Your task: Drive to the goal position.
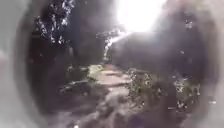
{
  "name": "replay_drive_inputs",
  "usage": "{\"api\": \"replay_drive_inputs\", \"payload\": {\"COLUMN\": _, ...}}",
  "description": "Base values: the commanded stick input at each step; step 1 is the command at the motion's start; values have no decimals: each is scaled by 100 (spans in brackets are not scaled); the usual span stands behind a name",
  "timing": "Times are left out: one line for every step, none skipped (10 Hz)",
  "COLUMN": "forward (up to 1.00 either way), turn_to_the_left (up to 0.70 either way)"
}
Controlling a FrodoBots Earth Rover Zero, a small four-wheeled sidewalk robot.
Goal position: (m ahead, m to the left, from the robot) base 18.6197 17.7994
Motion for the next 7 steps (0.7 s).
{"api": "replay_drive_inputs", "payload": {"forward": 100, "turn_to_the_left": 2}}
{"api": "replay_drive_inputs", "payload": {"forward": 100, "turn_to_the_left": 0}}
{"api": "replay_drive_inputs", "payload": {"forward": 100, "turn_to_the_left": 0}}
{"api": "replay_drive_inputs", "payload": {"forward": 100, "turn_to_the_left": 3}}
{"api": "replay_drive_inputs", "payload": {"forward": 100, "turn_to_the_left": 0}}
{"api": "replay_drive_inputs", "payload": {"forward": 100, "turn_to_the_left": 0}}
{"api": "replay_drive_inputs", "payload": {"forward": 100, "turn_to_the_left": 0}}
